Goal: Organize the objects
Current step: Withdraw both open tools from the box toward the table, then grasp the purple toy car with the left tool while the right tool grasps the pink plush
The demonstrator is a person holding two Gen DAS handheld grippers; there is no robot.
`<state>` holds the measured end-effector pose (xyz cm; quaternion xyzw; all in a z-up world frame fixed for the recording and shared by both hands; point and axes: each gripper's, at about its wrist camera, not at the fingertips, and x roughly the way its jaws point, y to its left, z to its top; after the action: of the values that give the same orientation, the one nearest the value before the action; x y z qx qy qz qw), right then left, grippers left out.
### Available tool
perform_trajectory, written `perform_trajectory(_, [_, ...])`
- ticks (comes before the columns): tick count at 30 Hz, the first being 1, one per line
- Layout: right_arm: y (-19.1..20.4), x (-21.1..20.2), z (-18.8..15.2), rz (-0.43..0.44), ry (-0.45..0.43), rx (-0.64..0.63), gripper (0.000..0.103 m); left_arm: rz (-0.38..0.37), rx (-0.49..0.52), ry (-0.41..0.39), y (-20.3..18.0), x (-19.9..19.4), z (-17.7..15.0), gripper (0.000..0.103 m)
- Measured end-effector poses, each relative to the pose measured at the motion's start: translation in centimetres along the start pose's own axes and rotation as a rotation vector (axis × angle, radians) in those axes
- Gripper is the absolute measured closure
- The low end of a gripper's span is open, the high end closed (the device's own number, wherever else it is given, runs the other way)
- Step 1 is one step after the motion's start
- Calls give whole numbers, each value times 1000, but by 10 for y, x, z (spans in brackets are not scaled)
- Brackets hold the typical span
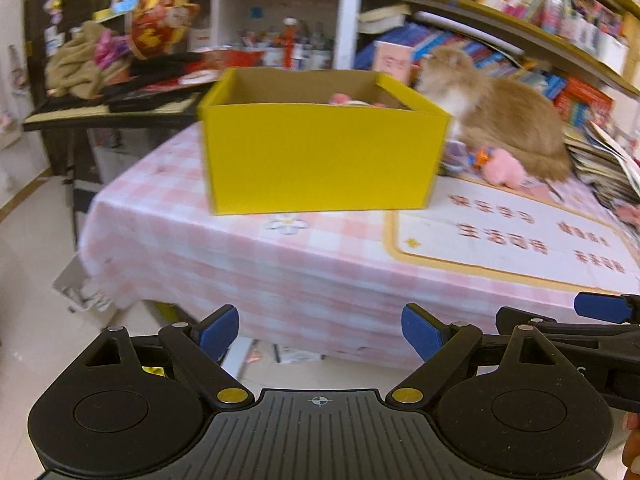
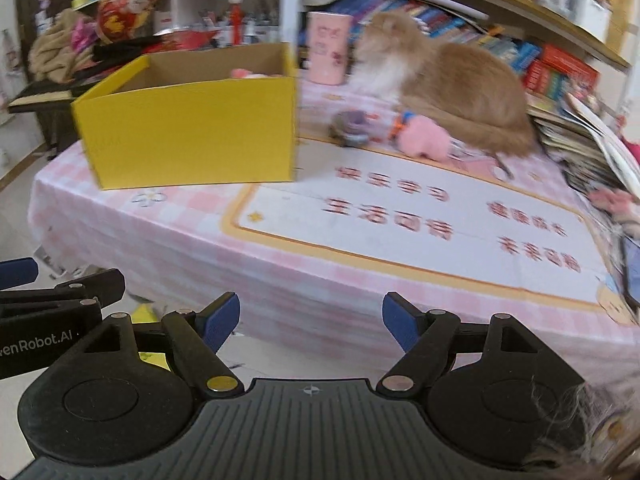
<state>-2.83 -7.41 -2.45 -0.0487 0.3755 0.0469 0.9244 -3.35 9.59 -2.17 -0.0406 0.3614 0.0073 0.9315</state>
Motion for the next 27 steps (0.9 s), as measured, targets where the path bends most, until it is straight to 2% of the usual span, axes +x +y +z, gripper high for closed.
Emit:
perform_trajectory(13, [-63,-7,-7,-156,6,131,25,-139,137,12,-64,23,17,12])
perform_trajectory(22, [-110,7,4,-183,7,178,23,-156,163,15,-108,45,34,12])
perform_trajectory(27, [-135,27,21,-167,21,175,23,-129,142,18,-130,64,49,12])
